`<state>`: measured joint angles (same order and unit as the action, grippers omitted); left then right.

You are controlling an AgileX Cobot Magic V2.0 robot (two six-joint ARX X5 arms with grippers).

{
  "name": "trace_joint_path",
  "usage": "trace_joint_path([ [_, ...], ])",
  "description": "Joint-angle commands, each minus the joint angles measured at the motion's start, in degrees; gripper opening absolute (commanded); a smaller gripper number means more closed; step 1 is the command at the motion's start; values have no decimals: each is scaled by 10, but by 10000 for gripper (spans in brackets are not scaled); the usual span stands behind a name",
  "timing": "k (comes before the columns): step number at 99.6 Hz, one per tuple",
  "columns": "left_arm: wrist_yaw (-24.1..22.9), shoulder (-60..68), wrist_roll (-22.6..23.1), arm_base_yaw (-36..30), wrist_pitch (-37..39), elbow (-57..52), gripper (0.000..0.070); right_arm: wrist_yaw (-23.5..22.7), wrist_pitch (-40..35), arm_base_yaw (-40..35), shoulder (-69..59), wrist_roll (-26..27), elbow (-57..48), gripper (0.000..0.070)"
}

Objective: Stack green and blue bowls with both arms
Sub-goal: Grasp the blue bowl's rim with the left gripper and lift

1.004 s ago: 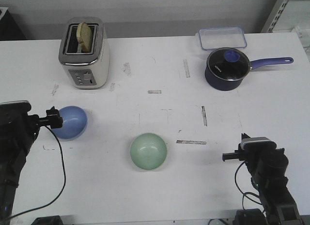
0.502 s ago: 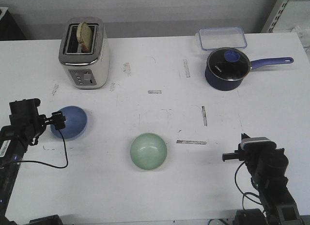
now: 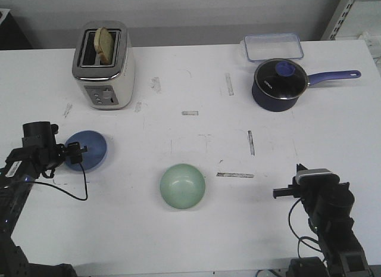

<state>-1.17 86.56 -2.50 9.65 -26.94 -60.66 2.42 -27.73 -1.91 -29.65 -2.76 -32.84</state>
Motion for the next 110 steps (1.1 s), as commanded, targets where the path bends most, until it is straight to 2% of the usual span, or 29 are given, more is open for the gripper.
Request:
trace_joint_path([
  [1, 1, 8, -3, 3, 7, -7, 66, 0, 7, 0, -1, 4, -2, 0],
  [4, 1, 8, -3, 3, 9, -7, 0, 0, 7, 0, -1, 4, -2, 0],
  [30, 1, 7, -4, 1, 10, -20, 1, 0, 7, 0, -1, 4, -2, 0],
  [50, 4, -12, -4, 1, -40, -89, 1, 0, 7, 0, -1, 4, -2, 0],
  [63, 40, -44, -25, -2, -64, -142, 1, 0, 7, 0, -1, 4, -2, 0],
  [75, 93, -89, -64, -14, -62, -162, 1, 0, 7, 0, -1, 4, -2, 0],
  [88, 143, -136, -73, -47, -73, -162, 1, 0, 7, 0, -1, 4, -2, 0],
  [110, 161, -167, -76, -151, -150, -162, 1, 0, 7, 0, -1, 4, -2, 0],
])
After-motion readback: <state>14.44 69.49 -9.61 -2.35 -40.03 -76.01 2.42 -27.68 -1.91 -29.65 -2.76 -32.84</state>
